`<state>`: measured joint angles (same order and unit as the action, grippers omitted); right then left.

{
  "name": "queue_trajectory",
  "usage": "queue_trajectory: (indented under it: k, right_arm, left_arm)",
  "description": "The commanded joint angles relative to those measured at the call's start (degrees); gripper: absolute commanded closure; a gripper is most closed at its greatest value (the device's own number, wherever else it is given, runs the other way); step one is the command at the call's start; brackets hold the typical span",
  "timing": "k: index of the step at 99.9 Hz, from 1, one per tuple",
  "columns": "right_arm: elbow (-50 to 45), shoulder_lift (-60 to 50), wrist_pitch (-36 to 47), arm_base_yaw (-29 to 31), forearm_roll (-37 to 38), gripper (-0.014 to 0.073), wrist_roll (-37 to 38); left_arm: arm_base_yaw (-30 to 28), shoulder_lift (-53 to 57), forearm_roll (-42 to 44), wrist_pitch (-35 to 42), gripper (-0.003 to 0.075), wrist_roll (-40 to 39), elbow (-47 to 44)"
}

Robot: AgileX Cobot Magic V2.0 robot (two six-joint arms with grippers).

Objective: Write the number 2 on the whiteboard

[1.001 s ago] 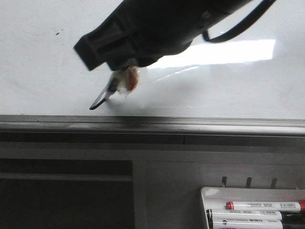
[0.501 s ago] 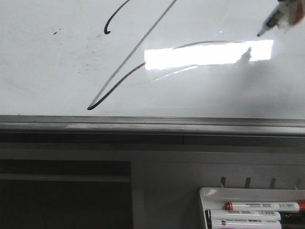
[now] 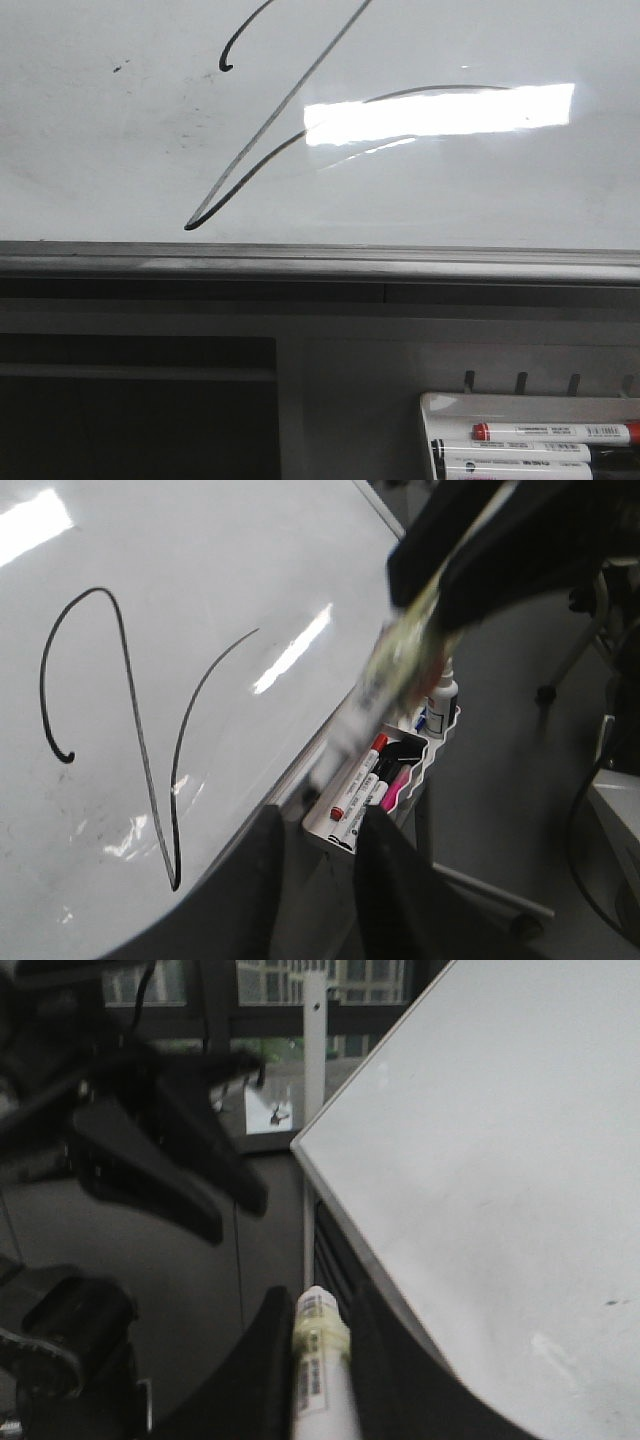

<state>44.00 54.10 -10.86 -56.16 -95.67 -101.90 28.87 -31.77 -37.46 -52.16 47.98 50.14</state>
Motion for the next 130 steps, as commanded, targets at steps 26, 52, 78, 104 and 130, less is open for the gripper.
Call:
queue_trajectory:
  k: [26,52,78,104,130]
  right_arm:
    - [2.9,4.1,-10.4,-0.3,5.3,0.0672,-1.5]
    - [3.8,4.1,-11.4,-0.3,6.1,0.0672,-3.3]
    - [3.8,4.1,-11.3,-0.3,6.2,0.0672,-3.3]
    - [3.8,4.1,-11.4,-0.3,6.2,0.0672,-3.3]
    - [3.8,4.1,-9.8,-0.3,6.2,0.0564,-3.3]
  left_arm:
    - [5.5,-13.9,0.2,-12.4,0.0440,7.4,12.3]
    - [8.5,-20.4,4.1,-15.5,0.0440,7.4,12.3]
    - [8.5,-20.9,4.1,-12.3,0.0531,7.4,12.3]
    - [8.5,-20.9,3.4,-10.1,0.0741,7.4,12.3]
    - [8.5,-20.9,0.2,-8.7,0.0741,7.4,12.3]
